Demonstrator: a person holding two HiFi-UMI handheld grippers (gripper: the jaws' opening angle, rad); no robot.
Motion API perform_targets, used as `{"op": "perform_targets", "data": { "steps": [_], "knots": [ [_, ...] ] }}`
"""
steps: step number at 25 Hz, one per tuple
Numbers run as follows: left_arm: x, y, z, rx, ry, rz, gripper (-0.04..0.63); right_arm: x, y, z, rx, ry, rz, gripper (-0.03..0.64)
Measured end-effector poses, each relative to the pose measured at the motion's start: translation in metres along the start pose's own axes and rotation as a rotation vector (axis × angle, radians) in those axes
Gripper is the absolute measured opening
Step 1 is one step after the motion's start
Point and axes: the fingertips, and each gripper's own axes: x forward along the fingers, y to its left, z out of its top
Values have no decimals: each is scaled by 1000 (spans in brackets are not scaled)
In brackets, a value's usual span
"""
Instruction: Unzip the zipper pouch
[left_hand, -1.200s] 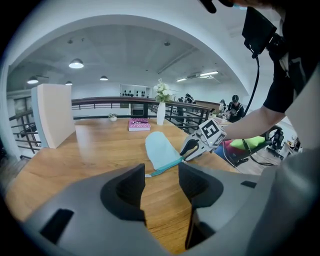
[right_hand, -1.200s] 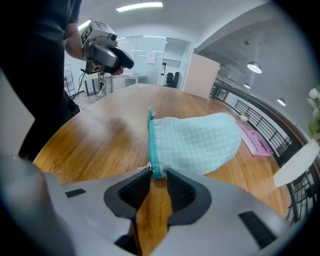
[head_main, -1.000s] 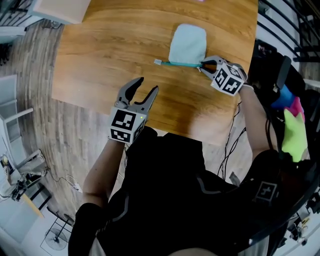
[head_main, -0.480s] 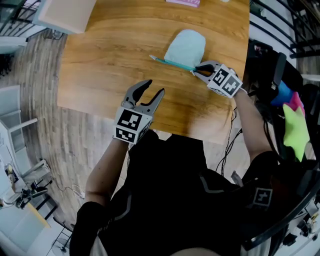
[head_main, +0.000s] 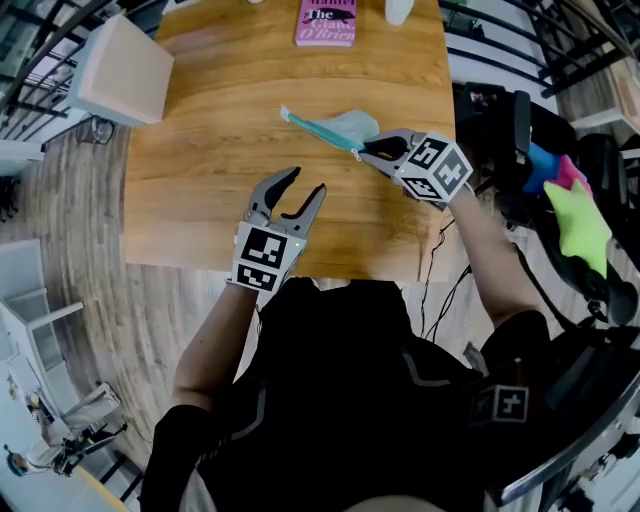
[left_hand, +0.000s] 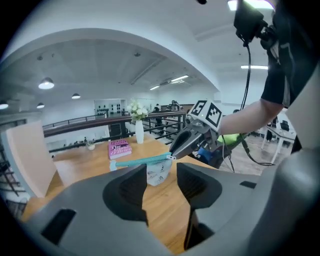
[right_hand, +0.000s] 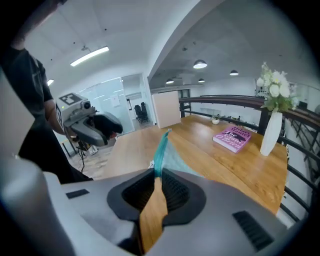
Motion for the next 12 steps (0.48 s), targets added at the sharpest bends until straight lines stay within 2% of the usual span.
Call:
{"op": "perform_targets", "data": {
  "steps": [2, 5, 10, 12],
  "knots": [
    [0, -5, 12, 30, -32, -29, 207, -12, 7, 14, 33, -25, -15, 54],
    [0, -8, 32, 20, -77, -74, 207, -24, 18, 32, 54, -47, -37, 54],
    [0, -30, 53, 225, -104, -135, 201, -45, 35, 48, 132, -102, -56, 52],
    [-2, -41, 55, 279, -114, -155, 195, -52, 46, 50, 159, -124, -56, 52]
  ]
}}
